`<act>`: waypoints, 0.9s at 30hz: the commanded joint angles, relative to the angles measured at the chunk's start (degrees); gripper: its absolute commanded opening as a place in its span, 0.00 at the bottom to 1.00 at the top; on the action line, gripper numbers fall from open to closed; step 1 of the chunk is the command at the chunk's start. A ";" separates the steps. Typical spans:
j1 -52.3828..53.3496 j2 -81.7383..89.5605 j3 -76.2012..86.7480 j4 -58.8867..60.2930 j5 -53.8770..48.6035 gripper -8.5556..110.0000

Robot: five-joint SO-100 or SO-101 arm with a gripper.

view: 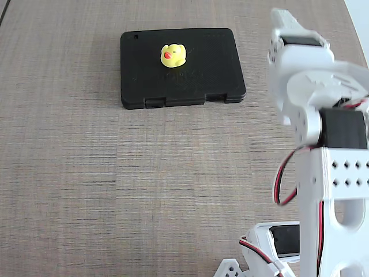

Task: Grasp a duck and put it on the black surface.

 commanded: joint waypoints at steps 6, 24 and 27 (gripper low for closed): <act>1.14 29.53 17.75 7.29 0.09 0.28; 5.10 41.40 25.84 21.18 0.09 0.27; 6.94 41.57 28.56 21.18 0.09 0.27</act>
